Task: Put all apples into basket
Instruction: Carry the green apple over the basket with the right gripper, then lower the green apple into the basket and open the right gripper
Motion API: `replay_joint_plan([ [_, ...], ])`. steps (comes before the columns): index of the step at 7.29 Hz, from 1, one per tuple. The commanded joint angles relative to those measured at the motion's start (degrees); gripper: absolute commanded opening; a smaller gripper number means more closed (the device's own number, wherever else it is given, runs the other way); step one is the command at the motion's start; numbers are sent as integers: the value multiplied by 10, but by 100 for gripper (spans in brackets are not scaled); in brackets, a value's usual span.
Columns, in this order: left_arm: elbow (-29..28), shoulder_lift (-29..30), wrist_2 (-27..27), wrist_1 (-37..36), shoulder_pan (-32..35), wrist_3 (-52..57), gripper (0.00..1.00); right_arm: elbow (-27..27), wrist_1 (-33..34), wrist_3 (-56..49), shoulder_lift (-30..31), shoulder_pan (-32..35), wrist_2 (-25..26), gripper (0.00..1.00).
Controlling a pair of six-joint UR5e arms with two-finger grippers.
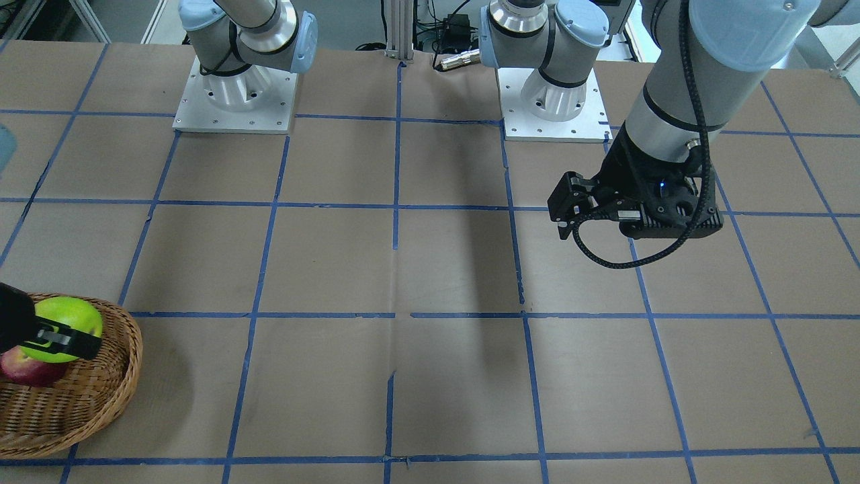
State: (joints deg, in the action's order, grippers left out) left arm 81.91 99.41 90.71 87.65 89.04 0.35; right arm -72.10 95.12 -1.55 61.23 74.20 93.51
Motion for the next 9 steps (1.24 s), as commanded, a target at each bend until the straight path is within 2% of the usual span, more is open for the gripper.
replay_joint_plan([
  [1,-1,0,3,0,0,0,100,-6,29,-45,-32,-39,10,0],
  [4,0,0,1,0,1,0,100,-15,17,-38,-61,-39,5,0],
  [5,0,0,1,0,1,0,100,-19,18,-38,-62,-37,0,11],
  [6,0,0,1,0,0,0,100,-31,32,-48,-73,-38,1,91],
  [7,0,0,0,0,1,0,100,-37,45,-68,-77,-38,1,100],
  [9,0,0,0,0,0,0,100,-26,38,-61,-60,-38,3,100],
])
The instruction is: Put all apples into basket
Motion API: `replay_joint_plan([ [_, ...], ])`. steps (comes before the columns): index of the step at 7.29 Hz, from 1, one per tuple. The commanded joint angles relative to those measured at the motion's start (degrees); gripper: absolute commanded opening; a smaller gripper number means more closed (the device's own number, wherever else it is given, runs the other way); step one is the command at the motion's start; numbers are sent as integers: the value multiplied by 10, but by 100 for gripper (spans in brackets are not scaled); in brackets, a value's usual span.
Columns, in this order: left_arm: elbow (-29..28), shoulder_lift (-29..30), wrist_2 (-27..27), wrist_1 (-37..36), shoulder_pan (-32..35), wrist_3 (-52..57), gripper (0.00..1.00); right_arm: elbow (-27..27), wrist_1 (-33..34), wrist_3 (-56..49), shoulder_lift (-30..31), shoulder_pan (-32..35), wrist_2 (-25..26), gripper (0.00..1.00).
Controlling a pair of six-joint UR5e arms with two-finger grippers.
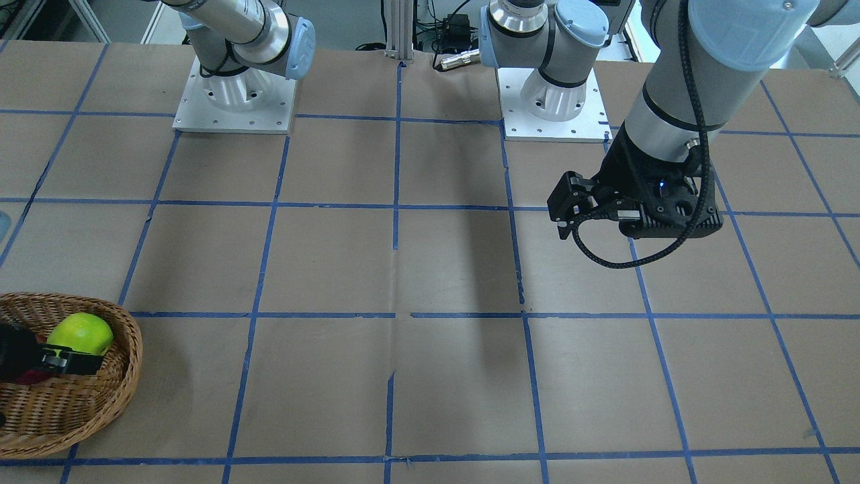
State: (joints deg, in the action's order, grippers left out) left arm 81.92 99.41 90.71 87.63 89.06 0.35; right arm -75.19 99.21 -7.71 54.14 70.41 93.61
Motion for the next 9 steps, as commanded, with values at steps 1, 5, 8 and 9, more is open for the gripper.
replay_joint_plan([
  [1,-1,0,0,0,0,0,100,5,-43,1,57,2,3,100],
  [5,-1,0,0,0,0,0,100,-24,-192,148,249,93,-36,100],
  [8,-1,1,0,-1,0,0,100,-135,-170,169,328,178,-29,100],
  [9,-1,0,0,0,0,0,100,-154,-167,164,367,178,-28,100],
])
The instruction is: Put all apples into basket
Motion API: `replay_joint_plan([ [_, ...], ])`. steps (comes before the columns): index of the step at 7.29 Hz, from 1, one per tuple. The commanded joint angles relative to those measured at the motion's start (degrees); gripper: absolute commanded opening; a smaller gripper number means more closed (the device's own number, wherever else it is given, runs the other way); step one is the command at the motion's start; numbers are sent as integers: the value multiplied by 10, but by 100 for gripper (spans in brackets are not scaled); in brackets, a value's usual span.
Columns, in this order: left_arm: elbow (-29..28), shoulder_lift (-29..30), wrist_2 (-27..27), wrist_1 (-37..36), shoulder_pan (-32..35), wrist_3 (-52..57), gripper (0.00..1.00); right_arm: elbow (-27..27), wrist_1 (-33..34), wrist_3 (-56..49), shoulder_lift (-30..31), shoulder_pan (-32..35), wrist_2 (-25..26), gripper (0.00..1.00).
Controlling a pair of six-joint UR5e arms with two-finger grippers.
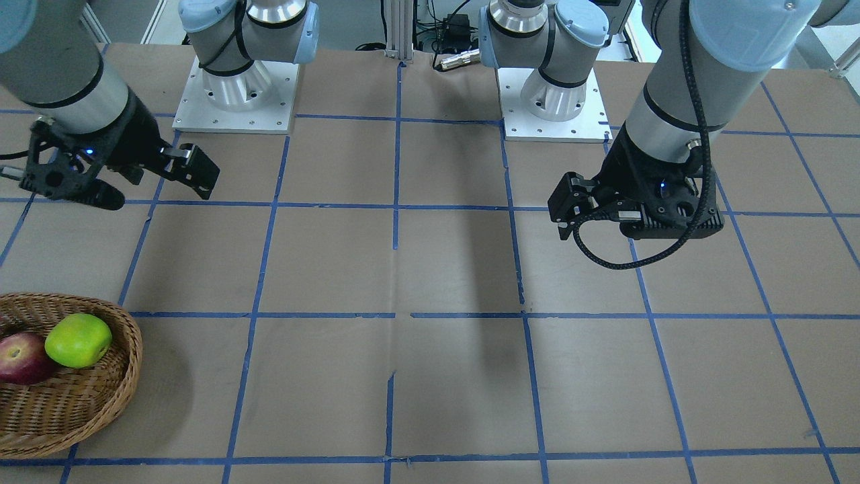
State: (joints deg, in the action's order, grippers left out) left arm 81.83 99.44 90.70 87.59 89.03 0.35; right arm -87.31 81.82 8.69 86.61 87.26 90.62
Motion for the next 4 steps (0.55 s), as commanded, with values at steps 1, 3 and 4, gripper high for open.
replay_joint_plan([
  [1,0,1,0,0,0,0,100,-37,0,-1,64,10,4,100],
  [3,1,0,1,0,-1,0,100,-40,6,-2,65,12,-1,100],
  [4,1,0,0,0,-1,0,100,-41,6,-1,65,12,-1,100],
])
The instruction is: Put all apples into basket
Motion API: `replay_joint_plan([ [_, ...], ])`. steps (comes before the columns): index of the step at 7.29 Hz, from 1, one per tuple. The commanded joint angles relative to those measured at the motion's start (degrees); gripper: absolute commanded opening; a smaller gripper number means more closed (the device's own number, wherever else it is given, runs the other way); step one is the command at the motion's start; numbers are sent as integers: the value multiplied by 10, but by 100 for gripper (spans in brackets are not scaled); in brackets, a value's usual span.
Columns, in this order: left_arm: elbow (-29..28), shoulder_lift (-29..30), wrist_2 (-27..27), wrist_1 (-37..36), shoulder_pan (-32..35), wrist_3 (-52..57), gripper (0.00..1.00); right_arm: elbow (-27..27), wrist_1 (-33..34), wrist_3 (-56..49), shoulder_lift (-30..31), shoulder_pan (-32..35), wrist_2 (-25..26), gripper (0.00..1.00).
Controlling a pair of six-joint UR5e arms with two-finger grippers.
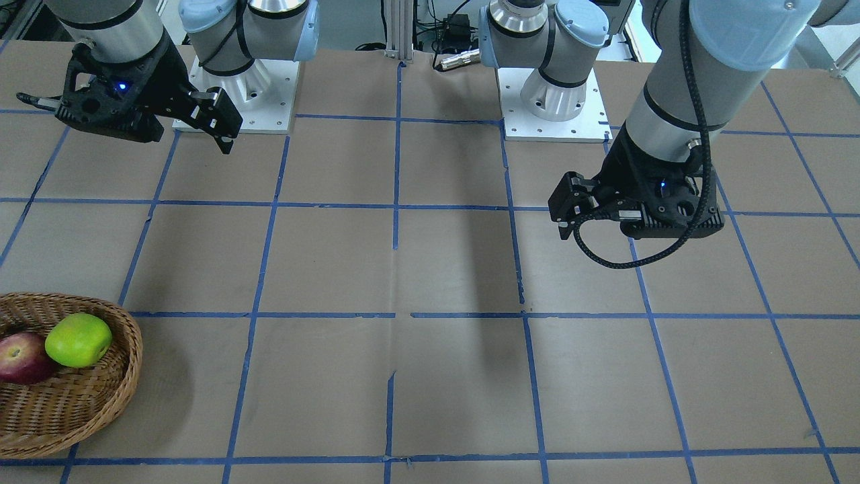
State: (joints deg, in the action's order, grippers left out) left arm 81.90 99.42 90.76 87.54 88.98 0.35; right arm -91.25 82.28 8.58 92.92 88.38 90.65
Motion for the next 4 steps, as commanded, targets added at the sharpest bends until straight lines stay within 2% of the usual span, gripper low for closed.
replay_joint_plan([
  [1,-1,0,-1,0,0,0,100,-2,2,0,2,0,-3,100],
  [4,-1,1,-1,0,-1,0,100,-2,2,1,-1,0,-4,100],
])
